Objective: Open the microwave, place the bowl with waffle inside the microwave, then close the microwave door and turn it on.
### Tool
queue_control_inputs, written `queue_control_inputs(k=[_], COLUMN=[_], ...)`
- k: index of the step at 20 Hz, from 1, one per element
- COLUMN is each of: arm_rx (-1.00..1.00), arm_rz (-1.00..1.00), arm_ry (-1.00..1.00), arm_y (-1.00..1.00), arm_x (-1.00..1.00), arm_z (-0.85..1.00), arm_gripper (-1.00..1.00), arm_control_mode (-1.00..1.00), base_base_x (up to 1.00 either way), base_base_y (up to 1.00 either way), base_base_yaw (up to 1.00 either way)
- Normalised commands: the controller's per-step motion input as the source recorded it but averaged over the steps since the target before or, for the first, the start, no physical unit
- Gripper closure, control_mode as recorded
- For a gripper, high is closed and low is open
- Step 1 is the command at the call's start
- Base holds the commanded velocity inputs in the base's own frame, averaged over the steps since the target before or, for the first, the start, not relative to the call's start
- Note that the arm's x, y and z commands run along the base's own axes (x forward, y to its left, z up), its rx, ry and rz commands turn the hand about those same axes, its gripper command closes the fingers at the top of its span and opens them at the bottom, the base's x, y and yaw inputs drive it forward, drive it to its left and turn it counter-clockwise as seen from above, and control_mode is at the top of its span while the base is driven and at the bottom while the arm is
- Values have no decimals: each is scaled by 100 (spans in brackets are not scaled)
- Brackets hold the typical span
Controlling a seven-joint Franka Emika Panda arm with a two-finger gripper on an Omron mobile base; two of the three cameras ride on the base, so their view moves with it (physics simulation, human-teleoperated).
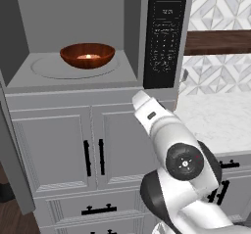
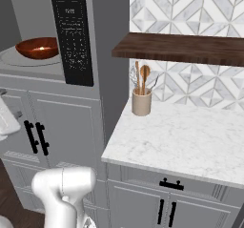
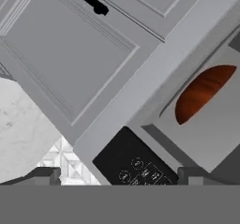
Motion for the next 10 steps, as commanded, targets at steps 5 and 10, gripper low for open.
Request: queue_control_inputs(k=[5,10], arm_rx=[-24,-13], arm_rz=[-11,-5], arm_ry=[-11,-31], arm_y=[1,2], arm_x=[-16,-3], arm_z=[-45,-43], arm_gripper=[-100,-100], arm_control_mode=[-100,-100], base_base_x=[0,0], base_base_y=[0,0], base_base_yaw=[0,0])
